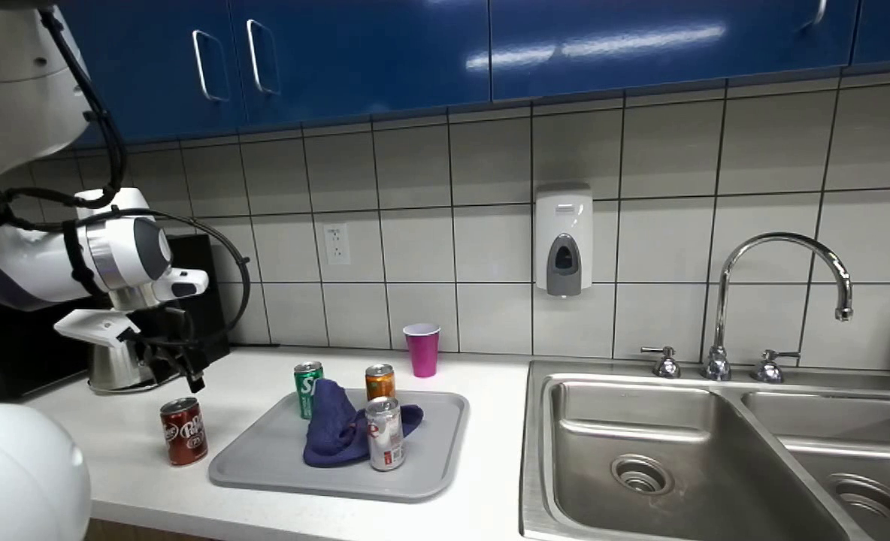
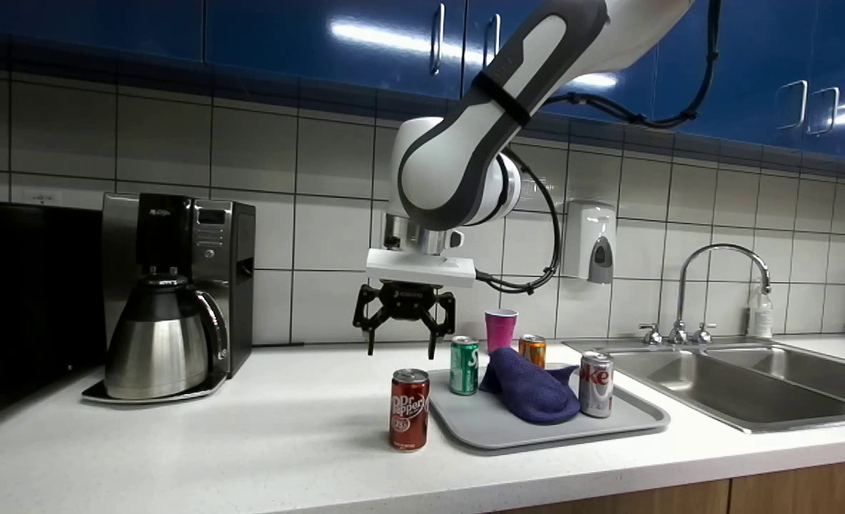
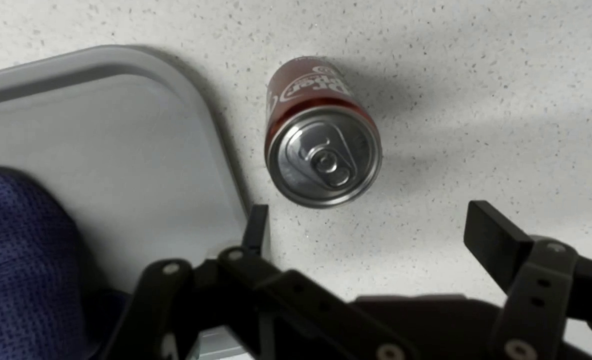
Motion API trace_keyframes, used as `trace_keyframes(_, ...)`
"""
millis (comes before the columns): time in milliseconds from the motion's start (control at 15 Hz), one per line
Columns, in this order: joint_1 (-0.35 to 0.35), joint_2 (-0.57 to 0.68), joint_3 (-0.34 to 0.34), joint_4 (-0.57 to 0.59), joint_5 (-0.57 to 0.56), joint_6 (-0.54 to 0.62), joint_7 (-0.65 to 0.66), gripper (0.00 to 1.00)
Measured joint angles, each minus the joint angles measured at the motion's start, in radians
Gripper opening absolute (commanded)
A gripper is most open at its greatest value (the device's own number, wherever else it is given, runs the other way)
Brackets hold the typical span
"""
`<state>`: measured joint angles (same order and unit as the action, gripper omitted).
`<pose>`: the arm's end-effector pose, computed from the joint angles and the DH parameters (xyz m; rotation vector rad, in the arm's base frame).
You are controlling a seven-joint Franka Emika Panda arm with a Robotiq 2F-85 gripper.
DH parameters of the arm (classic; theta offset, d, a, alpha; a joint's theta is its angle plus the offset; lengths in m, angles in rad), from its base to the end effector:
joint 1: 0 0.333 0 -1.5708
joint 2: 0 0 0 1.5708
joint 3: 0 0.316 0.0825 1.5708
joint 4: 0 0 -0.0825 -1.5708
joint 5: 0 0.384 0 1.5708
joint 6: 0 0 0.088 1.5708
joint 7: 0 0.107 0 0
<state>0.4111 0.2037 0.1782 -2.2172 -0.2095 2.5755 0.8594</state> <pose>0.4669 0.3153 0.3012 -3.0865 0.1677 -0.2784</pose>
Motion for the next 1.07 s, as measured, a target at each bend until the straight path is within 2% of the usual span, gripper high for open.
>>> trace_keyframes(533, -0.020, -0.109, -0.002, -0.042, 0.000, 0.013, 0.000, 1.00)
trace_keyframes(1067, -0.096, -0.190, -0.002, -0.076, 0.010, 0.013, -0.020, 1.00)
